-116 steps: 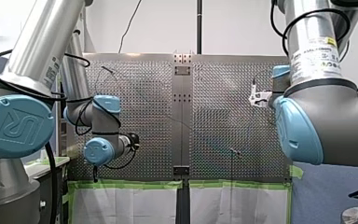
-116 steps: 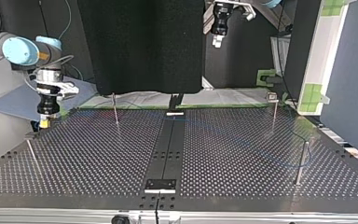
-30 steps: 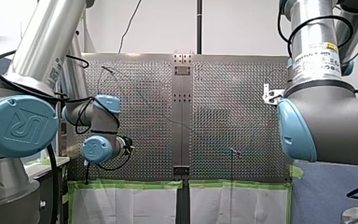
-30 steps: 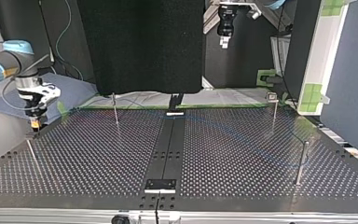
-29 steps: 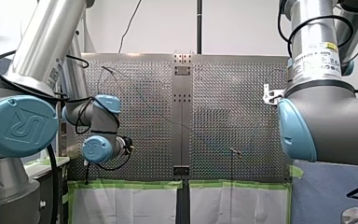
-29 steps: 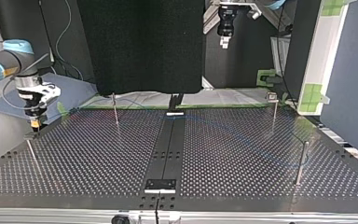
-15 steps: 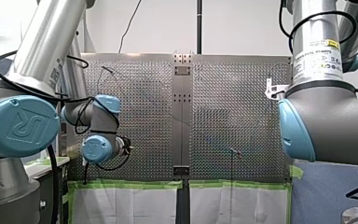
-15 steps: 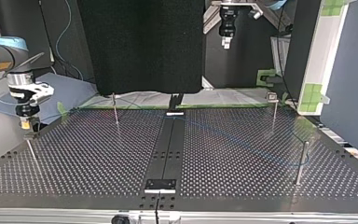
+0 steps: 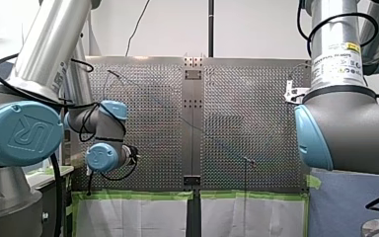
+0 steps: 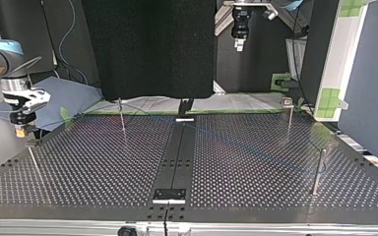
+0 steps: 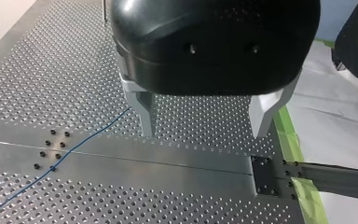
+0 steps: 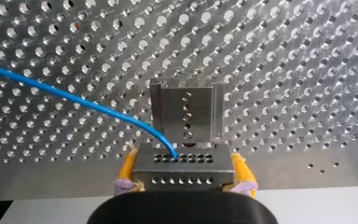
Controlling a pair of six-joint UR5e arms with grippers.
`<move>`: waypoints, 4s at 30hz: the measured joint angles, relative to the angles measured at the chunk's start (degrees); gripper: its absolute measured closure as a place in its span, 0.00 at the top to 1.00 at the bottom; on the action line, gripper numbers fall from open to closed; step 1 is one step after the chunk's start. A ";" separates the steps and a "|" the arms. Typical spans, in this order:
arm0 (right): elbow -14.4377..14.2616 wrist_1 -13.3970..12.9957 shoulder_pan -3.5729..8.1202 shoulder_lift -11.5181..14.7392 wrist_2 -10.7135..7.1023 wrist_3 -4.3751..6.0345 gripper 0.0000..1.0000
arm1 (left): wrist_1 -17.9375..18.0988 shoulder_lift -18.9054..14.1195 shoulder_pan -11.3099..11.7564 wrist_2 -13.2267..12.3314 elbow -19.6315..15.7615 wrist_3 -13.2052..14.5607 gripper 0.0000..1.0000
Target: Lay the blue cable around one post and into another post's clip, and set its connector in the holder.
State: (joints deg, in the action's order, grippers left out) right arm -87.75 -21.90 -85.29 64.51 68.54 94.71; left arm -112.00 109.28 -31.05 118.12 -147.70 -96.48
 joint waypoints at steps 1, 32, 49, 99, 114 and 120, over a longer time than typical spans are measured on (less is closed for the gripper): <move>0.22 0.21 -0.04 -0.18 0.00 -0.03 0.00 | -0.02 0.00 0.00 -0.01 0.00 -0.01 1.00; 3.81 0.40 -0.93 -2.29 -4.04 -0.21 0.00 | -0.51 0.00 0.30 0.22 0.00 -0.06 1.00; 5.55 1.42 -0.97 -4.24 -6.44 -1.42 0.00 | -0.59 0.00 0.40 0.22 0.02 0.01 1.00; 5.54 -1.76 -0.60 -4.43 -7.77 -0.11 0.39 | -1.18 0.00 0.79 0.22 -0.02 0.11 1.00; 5.50 -0.93 -0.47 -4.57 -6.32 -0.82 0.99 | -1.29 0.00 0.80 0.29 -0.02 0.15 1.00; 5.51 -0.90 -0.45 -4.56 -6.23 -0.82 0.99 | -1.30 0.00 0.87 0.27 -0.02 0.15 1.00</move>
State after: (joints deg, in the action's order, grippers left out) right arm -82.23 -22.80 -85.74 59.95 62.31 93.88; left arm -113.30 109.28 -30.18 118.39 -147.72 -96.32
